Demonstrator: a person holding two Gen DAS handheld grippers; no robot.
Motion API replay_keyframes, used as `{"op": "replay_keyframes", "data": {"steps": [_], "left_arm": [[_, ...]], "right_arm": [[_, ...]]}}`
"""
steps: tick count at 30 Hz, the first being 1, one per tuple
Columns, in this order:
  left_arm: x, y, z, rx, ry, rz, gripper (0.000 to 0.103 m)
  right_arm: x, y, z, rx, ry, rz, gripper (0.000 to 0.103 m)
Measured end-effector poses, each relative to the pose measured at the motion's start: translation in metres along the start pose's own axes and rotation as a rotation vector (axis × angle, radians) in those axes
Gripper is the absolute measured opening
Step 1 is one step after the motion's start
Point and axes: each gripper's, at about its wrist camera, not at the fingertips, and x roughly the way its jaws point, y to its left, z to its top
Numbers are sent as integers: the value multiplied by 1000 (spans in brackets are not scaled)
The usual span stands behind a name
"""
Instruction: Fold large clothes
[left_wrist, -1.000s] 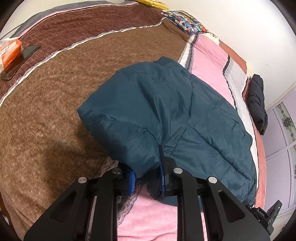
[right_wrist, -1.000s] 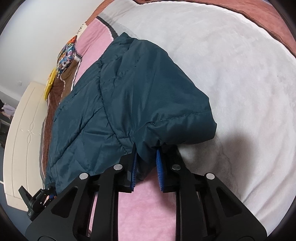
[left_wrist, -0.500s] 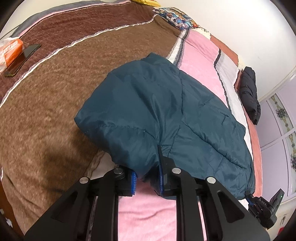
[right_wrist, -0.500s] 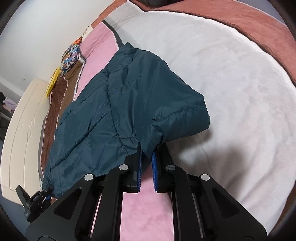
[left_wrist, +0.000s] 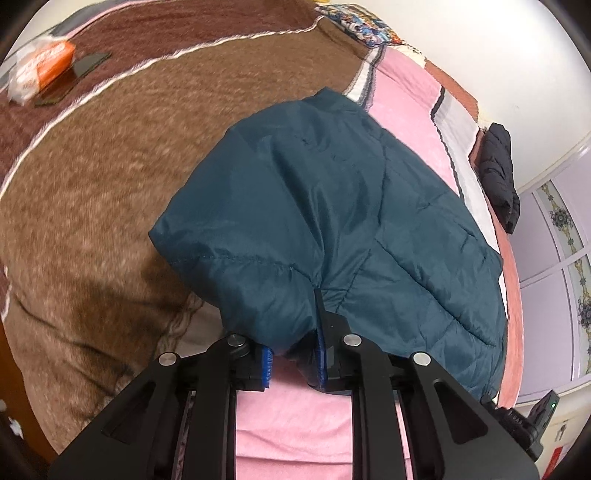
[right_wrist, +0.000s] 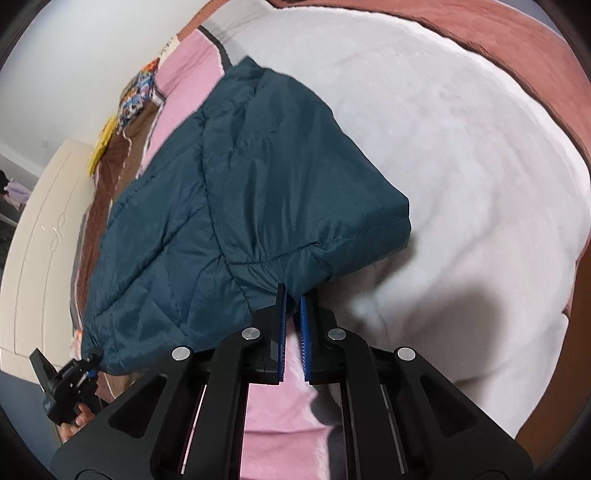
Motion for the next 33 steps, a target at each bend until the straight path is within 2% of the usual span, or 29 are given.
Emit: {"op": "replay_keyframes", "data": {"steps": [7,15,19,23,28,32,33], "left_arm": [[9,1,-3,-10,9,37,21],[11,0,-3,-28,23,123,39],[9,0,-4,-33,15,164,43],[8,-1,-5,-51,11,201,49],[4,-2,-6,-64,9,242,57],[0,-3,-9,-48,2,256,59],[0,-3,-9,-42,2,257,59]], "right_arm": [[15,2,6,3,28,-19,7],[20,-3,3,-50,77,-41,8],[23,-5,1,-72,102,-53,8],[23,-8,1,-79,110,-73,20],[19,-4,1,-123,118,-97,22],[9,4,-8,-154,83,-130,45],[7,5,-12,-156,77,-138,46]]}}
